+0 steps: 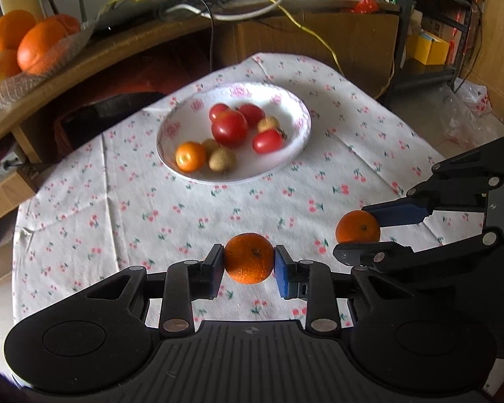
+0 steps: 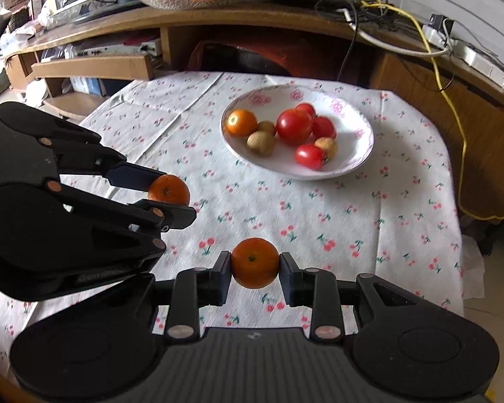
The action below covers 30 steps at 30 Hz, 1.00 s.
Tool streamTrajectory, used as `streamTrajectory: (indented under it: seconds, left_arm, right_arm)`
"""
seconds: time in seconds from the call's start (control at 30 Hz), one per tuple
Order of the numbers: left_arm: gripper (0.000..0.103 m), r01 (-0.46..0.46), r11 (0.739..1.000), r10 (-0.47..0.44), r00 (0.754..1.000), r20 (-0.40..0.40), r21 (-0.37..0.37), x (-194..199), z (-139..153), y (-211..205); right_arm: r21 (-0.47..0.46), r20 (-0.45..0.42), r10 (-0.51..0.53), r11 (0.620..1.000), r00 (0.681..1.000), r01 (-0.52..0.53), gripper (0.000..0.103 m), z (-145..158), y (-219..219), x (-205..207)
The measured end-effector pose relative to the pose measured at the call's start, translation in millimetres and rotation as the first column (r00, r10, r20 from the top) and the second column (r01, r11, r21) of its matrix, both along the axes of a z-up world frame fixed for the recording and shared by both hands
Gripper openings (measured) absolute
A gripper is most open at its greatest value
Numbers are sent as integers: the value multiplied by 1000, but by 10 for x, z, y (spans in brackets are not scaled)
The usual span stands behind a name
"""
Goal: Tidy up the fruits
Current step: 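Carry both held oranges toward the white bowl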
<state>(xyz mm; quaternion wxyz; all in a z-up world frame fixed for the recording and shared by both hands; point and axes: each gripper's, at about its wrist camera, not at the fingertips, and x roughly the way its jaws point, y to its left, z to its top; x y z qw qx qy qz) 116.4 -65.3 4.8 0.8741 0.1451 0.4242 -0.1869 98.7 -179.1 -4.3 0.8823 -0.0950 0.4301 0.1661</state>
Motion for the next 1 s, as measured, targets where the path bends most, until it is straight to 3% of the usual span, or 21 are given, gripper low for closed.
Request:
streamTrajectory:
  seconds: [1.0]
  left_arm:
    - [37,-29,999,28,991,128,12,440,294,-104]
  right_arm:
    - [13,124,-94,996,988,94,31,258,-76,449]
